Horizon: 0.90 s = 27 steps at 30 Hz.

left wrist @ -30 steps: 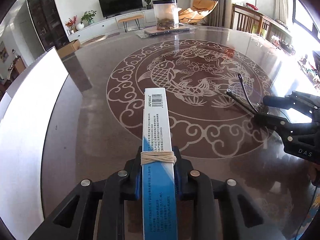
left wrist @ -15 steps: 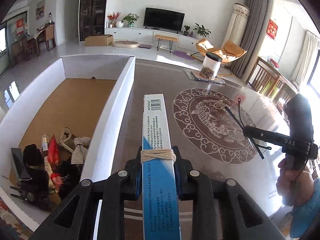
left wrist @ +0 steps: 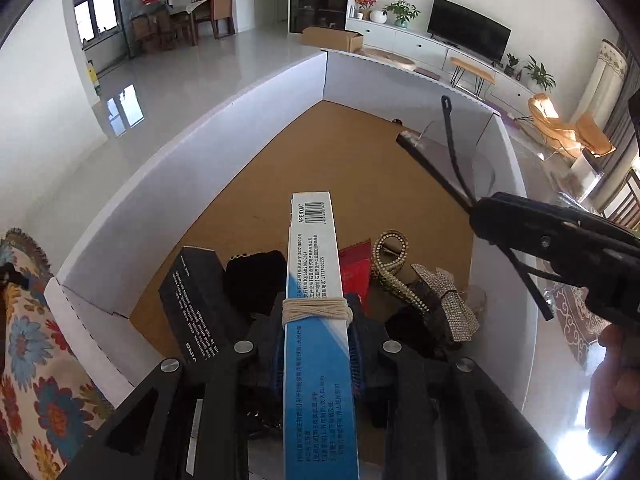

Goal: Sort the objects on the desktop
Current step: 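Lower the ointment box and eyeglasses into the white bin and open both tools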

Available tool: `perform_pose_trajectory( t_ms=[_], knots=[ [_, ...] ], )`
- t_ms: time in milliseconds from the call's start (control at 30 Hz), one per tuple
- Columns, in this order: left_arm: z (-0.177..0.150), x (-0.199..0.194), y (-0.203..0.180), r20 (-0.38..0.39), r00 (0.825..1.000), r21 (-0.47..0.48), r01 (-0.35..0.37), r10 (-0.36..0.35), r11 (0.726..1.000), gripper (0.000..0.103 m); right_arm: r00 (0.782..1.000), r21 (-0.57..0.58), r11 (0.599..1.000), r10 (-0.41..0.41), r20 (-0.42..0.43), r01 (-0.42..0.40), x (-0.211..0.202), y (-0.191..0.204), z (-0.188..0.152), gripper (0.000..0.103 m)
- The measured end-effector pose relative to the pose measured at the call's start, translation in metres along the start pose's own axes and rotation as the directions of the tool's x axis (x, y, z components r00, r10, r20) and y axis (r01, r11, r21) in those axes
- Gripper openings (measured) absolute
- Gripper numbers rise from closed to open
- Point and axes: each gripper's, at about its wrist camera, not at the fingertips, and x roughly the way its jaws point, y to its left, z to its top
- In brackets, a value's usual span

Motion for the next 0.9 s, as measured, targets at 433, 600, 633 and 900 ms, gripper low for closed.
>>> perform_pose_trajectory(
  t_ms=[433, 600, 633, 900],
  knots=[
    [-0.024, -0.053, -0.019, 0.195, 0.957, -0.061, -0.208, 0.217, 0.976, 0.103, 0.957, -0.184, 0.944, -0.286, -0.043, 0.274, -0.032, -0.016, -0.008, 0.096],
    [-0.035, -0.071, -0.024, 0.176, 0.957, -0.097, -0.216, 0.230, 0.972, 0.103, 0.929, -0.257, 0.897, -0.371, 0.002, 0.359, -0.051, -0.004, -0.011, 0.098],
    [-0.037, -0.073, -0.023, 0.176, 0.956, -0.108, -0.219, 0.235, 0.970, 0.103, 0.925, -0.272, 0.889, -0.381, 0.011, 0.369, -0.052, -0.001, -0.012, 0.098],
    [-0.033, -0.086, -0.014, 0.165, 0.944, -0.166, -0.259, 0.286, 0.952, 0.103, 0.891, -0.393, 0.803, -0.439, 0.118, 0.448, -0.055, 0.033, -0.013, 0.098]
  ],
)
